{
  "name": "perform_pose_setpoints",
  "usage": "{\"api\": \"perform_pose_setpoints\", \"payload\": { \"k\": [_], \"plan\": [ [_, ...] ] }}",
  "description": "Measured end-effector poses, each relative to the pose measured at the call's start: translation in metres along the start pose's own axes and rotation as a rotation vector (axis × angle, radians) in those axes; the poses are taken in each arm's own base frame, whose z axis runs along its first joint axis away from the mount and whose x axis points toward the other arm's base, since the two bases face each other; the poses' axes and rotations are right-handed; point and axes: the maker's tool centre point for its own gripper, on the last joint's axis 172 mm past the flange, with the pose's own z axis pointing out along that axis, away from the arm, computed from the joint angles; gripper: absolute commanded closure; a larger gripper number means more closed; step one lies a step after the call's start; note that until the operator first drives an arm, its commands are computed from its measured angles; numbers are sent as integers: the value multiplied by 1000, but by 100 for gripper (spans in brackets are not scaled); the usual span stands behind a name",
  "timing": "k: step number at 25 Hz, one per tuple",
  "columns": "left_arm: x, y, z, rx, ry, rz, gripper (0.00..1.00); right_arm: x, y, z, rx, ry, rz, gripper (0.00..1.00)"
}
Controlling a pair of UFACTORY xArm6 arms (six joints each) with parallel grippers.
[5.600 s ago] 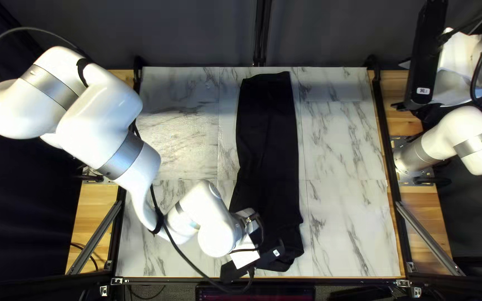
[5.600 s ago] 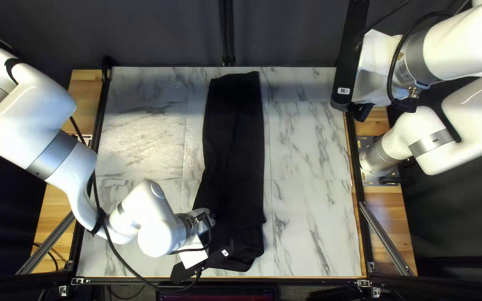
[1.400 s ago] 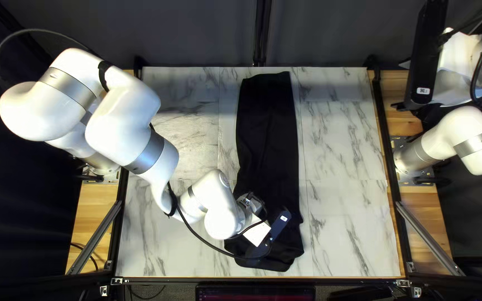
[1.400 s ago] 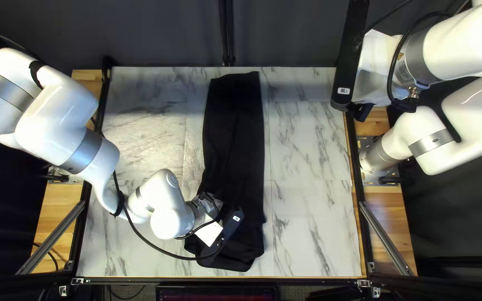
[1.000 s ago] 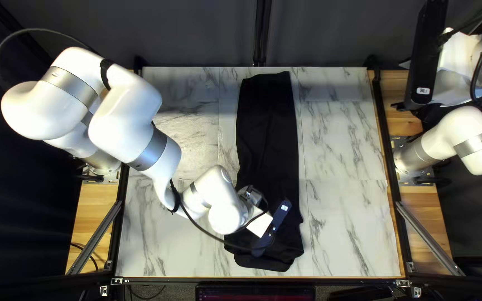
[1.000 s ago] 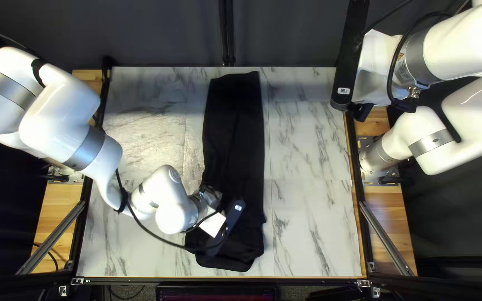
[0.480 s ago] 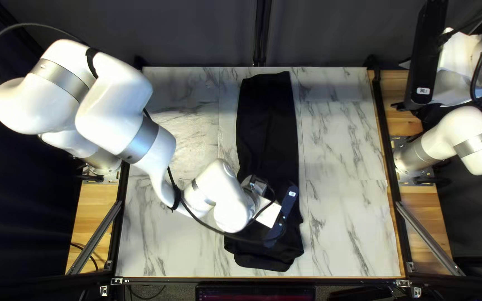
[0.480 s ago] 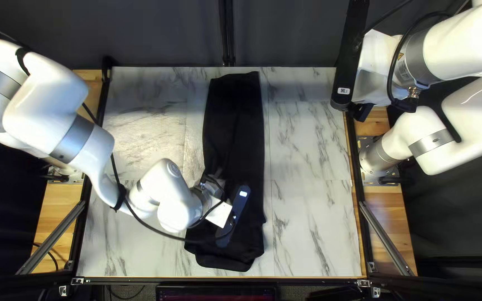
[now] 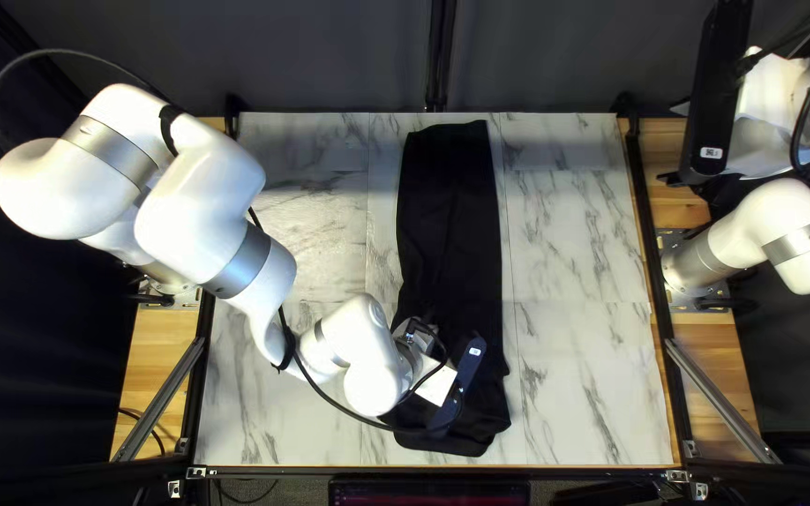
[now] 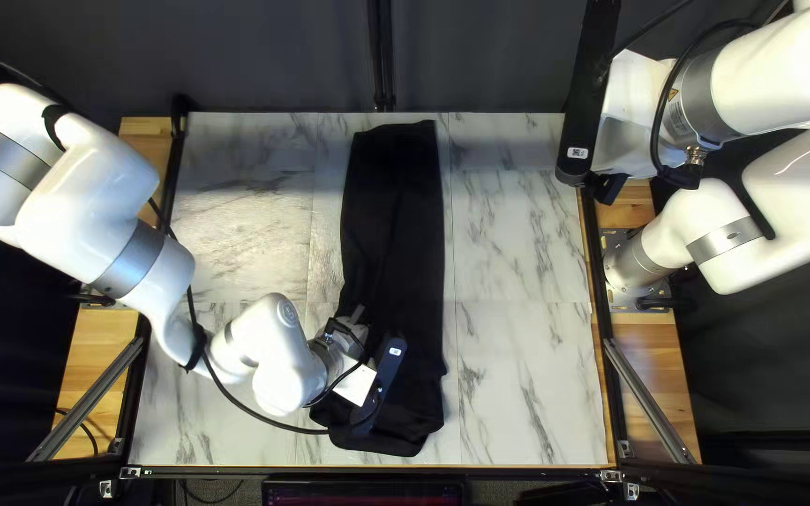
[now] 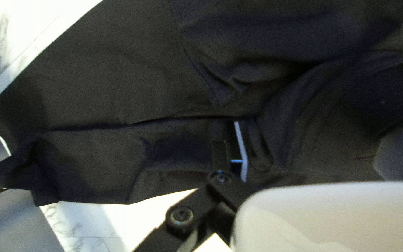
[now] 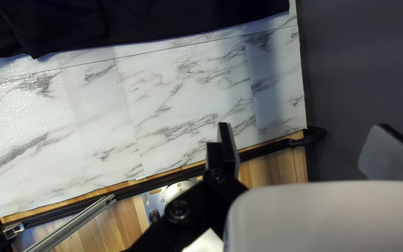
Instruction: Fold t-shirt
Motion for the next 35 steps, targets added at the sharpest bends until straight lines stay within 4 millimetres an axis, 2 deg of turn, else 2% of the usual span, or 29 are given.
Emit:
{"api": "perform_pose_setpoints", "payload": {
  "k": [7,11,19,23,26,29,32,35],
  "plan": [
    [8,-2,10,-36,37,-122,26,0,0,0,0,0,0,0],
    [-4,-14,11,-34,28,-153,27,0,0,0,0,0,0,0],
    [-42,-53,-5,9,-45,-170,25,0,0,0,0,0,0,0],
    [-38,-65,-23,44,-64,-168,25,0,0,0,0,0,0,0],
    [-24,-65,-45,78,-57,-157,25,0,0,0,0,0,0,0],
    [-9,-55,-65,120,-40,-139,25,0,0,0,0,0,0,0],
    [-6,-45,-61,144,-33,-126,26,0,0,0,0,0,0,0],
    [-17,-33,-45,139,-32,-124,26,0,0,0,0,0,0,0]
  ]
}}
